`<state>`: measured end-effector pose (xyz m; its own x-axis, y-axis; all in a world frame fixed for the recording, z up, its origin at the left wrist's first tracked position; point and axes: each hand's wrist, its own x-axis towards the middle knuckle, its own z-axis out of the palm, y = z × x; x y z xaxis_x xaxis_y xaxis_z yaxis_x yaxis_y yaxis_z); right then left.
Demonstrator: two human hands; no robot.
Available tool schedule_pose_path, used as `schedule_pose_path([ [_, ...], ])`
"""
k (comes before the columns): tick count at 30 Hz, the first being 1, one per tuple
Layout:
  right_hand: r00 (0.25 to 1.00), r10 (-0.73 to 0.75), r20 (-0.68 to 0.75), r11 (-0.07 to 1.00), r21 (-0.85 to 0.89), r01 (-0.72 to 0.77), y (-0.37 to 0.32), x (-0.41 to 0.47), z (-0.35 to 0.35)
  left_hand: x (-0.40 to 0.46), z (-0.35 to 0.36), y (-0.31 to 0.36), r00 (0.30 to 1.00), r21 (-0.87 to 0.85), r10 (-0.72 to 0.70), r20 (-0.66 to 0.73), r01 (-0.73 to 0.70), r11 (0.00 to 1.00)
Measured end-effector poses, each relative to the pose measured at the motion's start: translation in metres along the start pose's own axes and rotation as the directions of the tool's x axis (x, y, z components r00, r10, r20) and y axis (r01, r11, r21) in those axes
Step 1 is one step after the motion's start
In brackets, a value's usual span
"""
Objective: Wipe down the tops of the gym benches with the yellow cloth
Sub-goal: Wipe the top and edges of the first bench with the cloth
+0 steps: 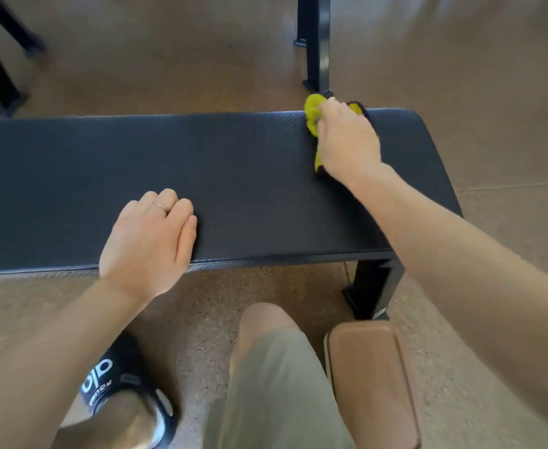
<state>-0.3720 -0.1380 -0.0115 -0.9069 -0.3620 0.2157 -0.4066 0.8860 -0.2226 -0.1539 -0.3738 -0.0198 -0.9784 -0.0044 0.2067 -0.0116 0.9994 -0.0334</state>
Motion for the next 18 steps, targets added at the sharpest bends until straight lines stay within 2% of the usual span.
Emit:
schedule_pose_path([
  [3,0.986,0.159,-0.056,0.987,0.016,-0.158,-0.007,0.006,0.012,0.0,0.001,0.001,1.0,0.012,-0.009,0.009,0.009,1.0],
  [5,0.986,0.153,-0.072,0.988,0.03,-0.151,-0.052,-0.005,0.024,0.0,0.0,0.001,1.0,0.005,-0.006,0.006,0.006,1.0],
  [9,0.988,-0.153,0.002,0.986,0.07,0.152,-0.124,-0.06,0.037,-0.002,0.002,-0.001,1.0,-0.034,0.004,-0.014,-0.004,0.999],
  [11,0.965,-0.263,0.019,0.962,0.079,0.261,-0.107,-0.066,0.025,-0.003,0.003,-0.002,1.0,-0.044,0.003,-0.023,-0.004,0.999],
  [12,0.968,-0.251,0.031,0.967,0.063,0.248,-0.092,-0.067,0.013,-0.004,0.003,-0.002,0.999,-0.045,0.006,-0.032,-0.007,0.999],
  [14,0.994,-0.105,0.01,0.995,0.001,0.105,-0.053,-0.064,-0.007,-0.003,0.002,-0.002,0.999,-0.037,0.007,-0.036,-0.008,0.999],
  [16,0.991,0.132,-0.024,0.991,-0.013,-0.133,-0.018,-0.066,-0.019,-0.004,0.002,-0.003,1.0,-0.024,0.009,-0.029,-0.01,1.0],
  [18,0.97,0.237,-0.06,0.972,0.007,-0.237,-0.033,-0.076,-0.02,-0.004,0.004,-0.004,0.999,-0.023,0.019,-0.032,-0.02,1.0],
])
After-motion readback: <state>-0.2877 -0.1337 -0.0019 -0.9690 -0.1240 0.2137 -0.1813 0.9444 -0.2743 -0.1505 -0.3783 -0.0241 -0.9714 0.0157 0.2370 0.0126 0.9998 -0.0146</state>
